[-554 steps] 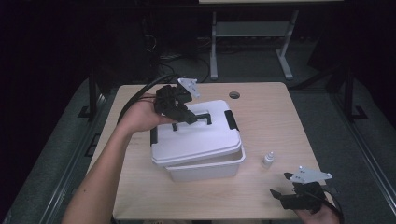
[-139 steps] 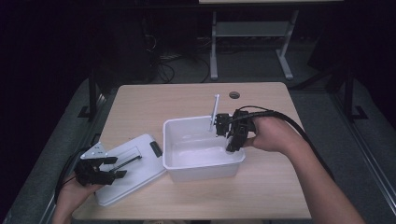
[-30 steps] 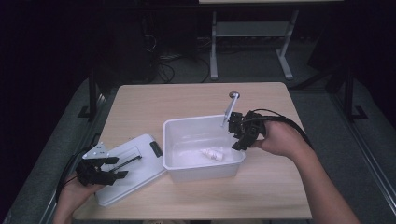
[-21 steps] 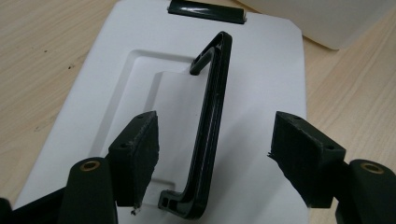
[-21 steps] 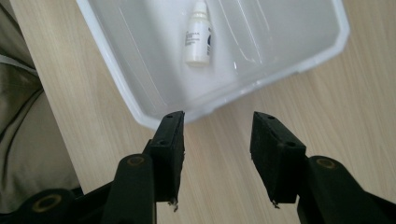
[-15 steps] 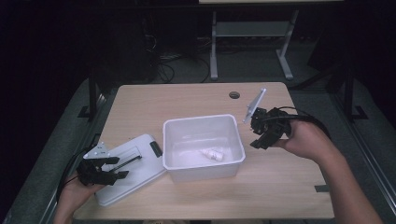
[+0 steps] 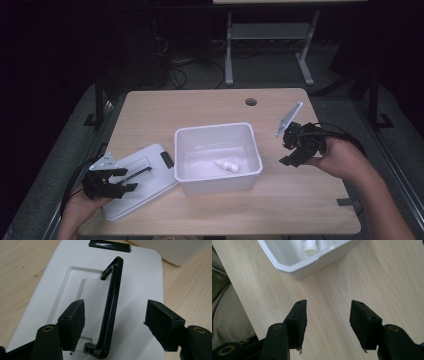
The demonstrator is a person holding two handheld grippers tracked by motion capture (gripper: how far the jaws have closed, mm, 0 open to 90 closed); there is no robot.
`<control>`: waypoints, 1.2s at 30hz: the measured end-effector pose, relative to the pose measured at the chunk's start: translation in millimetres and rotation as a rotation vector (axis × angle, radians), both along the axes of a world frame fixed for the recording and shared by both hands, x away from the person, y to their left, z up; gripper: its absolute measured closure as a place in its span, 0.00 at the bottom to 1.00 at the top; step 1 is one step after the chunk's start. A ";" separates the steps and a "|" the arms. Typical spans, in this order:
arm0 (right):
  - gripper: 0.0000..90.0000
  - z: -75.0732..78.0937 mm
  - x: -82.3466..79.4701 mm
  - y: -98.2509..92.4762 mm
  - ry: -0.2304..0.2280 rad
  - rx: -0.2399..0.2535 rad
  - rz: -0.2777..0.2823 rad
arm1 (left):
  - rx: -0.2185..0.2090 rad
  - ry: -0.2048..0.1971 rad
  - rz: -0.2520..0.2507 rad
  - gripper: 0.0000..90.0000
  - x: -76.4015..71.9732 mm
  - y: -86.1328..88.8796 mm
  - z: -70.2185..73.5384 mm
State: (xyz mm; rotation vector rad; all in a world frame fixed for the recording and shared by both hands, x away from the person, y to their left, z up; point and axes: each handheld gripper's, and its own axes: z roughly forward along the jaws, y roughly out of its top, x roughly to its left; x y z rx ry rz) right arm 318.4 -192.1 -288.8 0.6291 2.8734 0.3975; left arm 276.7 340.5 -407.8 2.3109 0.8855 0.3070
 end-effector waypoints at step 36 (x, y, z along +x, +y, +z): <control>0.43 -93.4 -23.5 -40.6 0.031 0.070 -0.068 | 0.032 0.013 -0.018 0.35 3.5 -11.5 -2.9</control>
